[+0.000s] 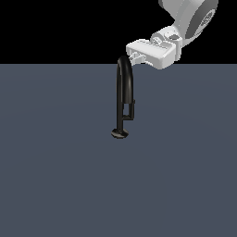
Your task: Turn on the faucet by rotating a designated handle.
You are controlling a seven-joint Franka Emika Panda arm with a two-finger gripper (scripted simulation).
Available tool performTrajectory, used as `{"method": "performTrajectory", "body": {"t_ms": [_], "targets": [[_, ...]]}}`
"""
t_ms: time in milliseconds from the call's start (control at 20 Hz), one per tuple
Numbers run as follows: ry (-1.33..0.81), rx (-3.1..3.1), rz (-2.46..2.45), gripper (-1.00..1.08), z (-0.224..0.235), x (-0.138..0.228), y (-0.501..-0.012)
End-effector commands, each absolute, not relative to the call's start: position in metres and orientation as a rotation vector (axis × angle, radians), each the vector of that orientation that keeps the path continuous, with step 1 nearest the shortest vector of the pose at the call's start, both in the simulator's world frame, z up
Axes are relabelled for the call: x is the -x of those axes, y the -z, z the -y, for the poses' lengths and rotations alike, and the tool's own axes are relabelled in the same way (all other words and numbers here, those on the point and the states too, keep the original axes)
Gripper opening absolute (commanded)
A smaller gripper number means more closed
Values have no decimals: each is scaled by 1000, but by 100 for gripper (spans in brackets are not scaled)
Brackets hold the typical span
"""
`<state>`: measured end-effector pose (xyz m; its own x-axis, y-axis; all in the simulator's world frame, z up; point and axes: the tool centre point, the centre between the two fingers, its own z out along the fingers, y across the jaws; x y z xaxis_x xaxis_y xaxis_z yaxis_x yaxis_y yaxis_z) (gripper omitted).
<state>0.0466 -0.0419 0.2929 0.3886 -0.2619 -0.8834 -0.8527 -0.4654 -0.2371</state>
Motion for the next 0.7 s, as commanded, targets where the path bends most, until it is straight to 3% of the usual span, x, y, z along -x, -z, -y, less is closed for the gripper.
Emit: {"method": "performTrajectory", "body": {"t_ms": [0, 650], "targets": [[-1098, 1851, -991, -100, 45, -55, -275], [-1268, 1413, -1146, -100, 51, -81, -176]]}}
